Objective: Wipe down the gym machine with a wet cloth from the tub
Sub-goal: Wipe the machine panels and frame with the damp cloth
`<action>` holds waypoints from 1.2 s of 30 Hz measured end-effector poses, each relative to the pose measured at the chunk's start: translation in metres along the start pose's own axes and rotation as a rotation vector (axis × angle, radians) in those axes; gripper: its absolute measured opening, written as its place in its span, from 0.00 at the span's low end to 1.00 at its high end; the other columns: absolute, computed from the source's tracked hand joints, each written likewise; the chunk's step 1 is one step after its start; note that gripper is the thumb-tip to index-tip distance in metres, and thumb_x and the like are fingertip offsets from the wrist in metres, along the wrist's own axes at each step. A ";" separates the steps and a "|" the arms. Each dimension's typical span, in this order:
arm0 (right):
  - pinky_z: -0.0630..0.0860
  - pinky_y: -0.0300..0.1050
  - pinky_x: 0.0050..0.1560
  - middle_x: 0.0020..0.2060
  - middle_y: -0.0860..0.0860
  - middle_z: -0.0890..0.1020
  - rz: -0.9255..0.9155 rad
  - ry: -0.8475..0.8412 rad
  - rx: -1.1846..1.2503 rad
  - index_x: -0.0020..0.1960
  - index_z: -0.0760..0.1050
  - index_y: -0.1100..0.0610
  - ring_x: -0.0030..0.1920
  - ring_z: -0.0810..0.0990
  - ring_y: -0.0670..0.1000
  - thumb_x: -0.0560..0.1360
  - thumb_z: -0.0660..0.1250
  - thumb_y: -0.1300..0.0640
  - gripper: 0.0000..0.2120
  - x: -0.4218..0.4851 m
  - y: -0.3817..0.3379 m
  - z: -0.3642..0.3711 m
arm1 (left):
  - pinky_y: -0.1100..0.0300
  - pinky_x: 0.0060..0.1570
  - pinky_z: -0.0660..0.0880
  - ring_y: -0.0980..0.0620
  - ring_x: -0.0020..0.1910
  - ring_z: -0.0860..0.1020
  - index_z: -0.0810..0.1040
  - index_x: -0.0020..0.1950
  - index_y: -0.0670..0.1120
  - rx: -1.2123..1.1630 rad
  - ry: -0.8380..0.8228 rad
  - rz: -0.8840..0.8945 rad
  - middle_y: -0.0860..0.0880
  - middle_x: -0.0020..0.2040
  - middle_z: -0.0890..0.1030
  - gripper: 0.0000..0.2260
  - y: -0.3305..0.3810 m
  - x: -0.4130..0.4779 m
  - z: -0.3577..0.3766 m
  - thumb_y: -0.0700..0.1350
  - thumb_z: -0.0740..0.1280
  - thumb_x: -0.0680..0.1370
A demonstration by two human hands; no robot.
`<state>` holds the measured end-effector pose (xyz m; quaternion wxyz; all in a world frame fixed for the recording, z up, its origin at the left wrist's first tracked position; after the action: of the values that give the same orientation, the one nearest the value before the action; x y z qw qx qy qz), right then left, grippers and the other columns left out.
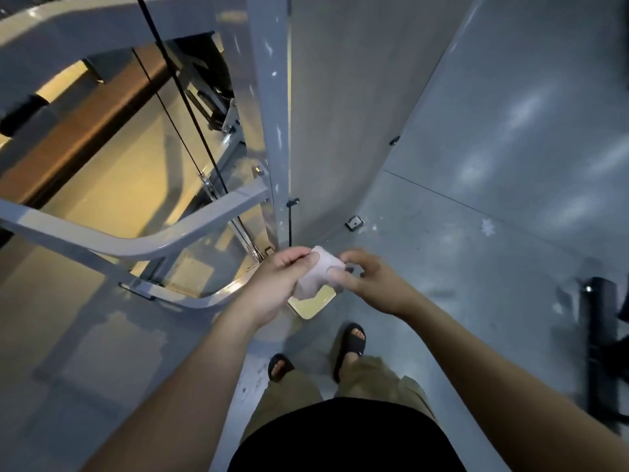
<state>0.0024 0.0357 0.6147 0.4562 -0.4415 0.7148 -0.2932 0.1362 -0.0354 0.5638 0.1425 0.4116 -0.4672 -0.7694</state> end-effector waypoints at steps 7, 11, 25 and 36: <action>0.68 0.37 0.41 0.36 0.46 0.76 0.018 -0.029 0.094 0.44 0.76 0.57 0.37 0.72 0.42 0.83 0.64 0.59 0.09 0.011 0.028 -0.017 | 0.56 0.38 0.67 0.52 0.32 0.70 0.76 0.38 0.47 0.123 0.192 0.041 0.51 0.31 0.73 0.15 0.001 0.009 0.009 0.54 0.71 0.80; 0.72 0.45 0.49 0.40 0.50 0.79 0.037 -0.067 0.178 0.48 0.77 0.54 0.43 0.76 0.48 0.83 0.64 0.59 0.07 0.029 0.060 -0.023 | 0.42 0.56 0.74 0.36 0.48 0.80 0.84 0.51 0.45 -0.010 0.147 -0.026 0.38 0.47 0.83 0.22 -0.016 0.029 0.033 0.64 0.72 0.74; 0.74 0.40 0.39 0.34 0.48 0.82 0.593 -0.370 0.616 0.53 0.80 0.58 0.36 0.79 0.46 0.82 0.67 0.52 0.09 0.110 0.309 0.048 | 0.46 0.56 0.80 0.44 0.51 0.82 0.76 0.67 0.44 0.020 0.423 -0.397 0.43 0.55 0.84 0.12 -0.207 0.151 0.045 0.38 0.64 0.83; 0.77 0.53 0.59 0.46 0.52 0.85 0.859 -0.076 0.797 0.52 0.78 0.54 0.50 0.82 0.56 0.82 0.64 0.49 0.10 0.242 0.561 0.168 | 0.53 0.55 0.76 0.48 0.45 0.77 0.77 0.34 0.45 0.026 0.503 -0.554 0.46 0.37 0.80 0.15 -0.445 0.309 -0.048 0.39 0.57 0.77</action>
<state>-0.0956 0.0611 -0.0109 0.6904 0.0832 0.6472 -0.3122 0.0550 -0.0183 0.0266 0.0341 0.7003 -0.2983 -0.6477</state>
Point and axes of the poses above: each hand's wrist, its own x-axis towards the middle knuckle, its own z-axis out of the palm, y = z × x, the point moved 10 cm from there along x, towards the middle knuckle
